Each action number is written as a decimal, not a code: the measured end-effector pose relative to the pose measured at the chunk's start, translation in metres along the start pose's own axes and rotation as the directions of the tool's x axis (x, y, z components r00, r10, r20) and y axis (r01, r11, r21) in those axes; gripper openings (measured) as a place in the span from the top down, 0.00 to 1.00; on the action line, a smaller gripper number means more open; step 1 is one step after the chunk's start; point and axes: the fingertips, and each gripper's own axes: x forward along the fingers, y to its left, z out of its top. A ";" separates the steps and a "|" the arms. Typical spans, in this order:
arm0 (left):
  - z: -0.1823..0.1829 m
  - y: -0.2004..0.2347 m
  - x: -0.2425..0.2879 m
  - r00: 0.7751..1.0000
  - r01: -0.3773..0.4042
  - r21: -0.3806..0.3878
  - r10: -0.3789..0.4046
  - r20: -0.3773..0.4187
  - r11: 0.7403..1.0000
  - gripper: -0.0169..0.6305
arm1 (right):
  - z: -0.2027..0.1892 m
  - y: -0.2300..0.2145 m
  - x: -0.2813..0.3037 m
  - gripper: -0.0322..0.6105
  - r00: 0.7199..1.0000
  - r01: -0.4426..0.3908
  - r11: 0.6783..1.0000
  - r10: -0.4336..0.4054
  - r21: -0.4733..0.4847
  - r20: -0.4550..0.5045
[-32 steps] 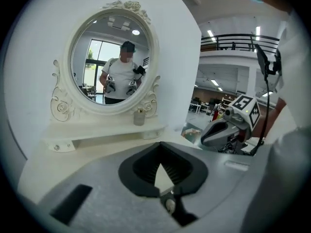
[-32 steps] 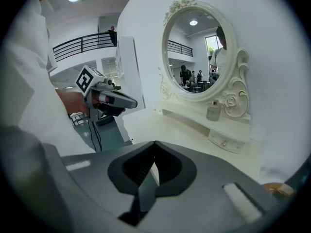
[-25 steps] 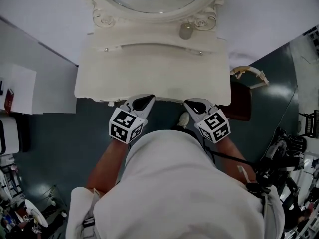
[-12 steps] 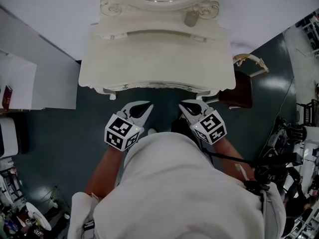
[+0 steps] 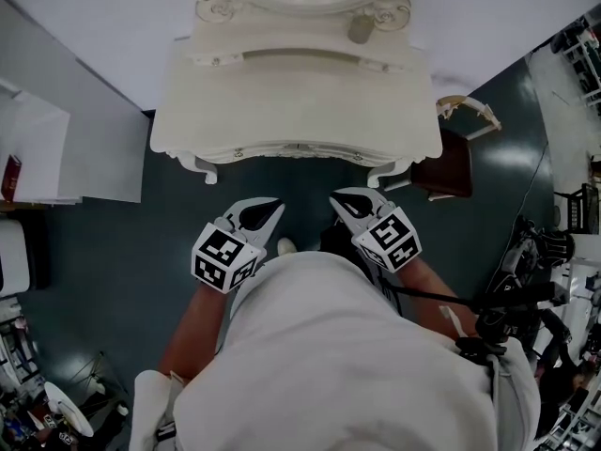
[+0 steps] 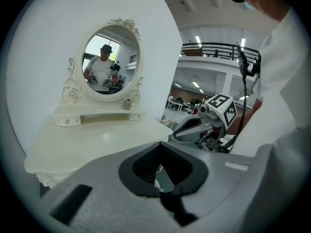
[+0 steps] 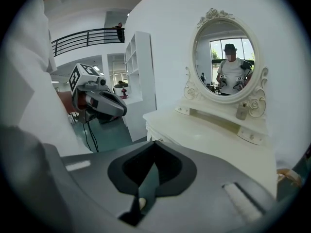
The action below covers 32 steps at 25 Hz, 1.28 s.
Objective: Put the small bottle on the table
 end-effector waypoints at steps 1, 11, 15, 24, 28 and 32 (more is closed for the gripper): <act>-0.002 0.000 -0.003 1.000 0.000 -0.002 0.000 0.001 1.000 0.97 | 0.000 0.003 0.001 0.95 1.000 -0.001 1.000 0.001 -0.003 -0.001; -0.022 0.002 -0.029 0.999 -0.035 -0.020 0.035 0.007 0.999 0.97 | 0.003 0.031 0.014 0.95 0.999 -0.036 0.998 0.036 -0.042 -0.006; -0.027 -0.007 -0.029 1.000 -0.020 -0.014 0.020 -0.003 1.000 0.97 | -0.001 0.038 0.005 0.95 1.000 -0.023 0.999 0.023 -0.035 0.002; -0.028 -0.009 -0.025 1.000 -0.016 -0.018 0.016 -0.015 1.000 0.97 | -0.002 0.036 0.003 0.95 1.000 -0.025 0.999 0.025 -0.030 0.001; -0.026 -0.007 -0.017 1.000 -0.017 -0.019 0.017 -0.020 1.000 0.97 | -0.003 0.029 0.004 0.95 1.000 -0.030 0.999 0.030 -0.029 0.001; -0.024 -0.016 -0.003 0.999 0.005 -0.020 -0.005 -0.034 1.000 0.97 | -0.011 0.020 -0.006 0.95 1.000 -0.021 1.000 0.021 -0.014 -0.007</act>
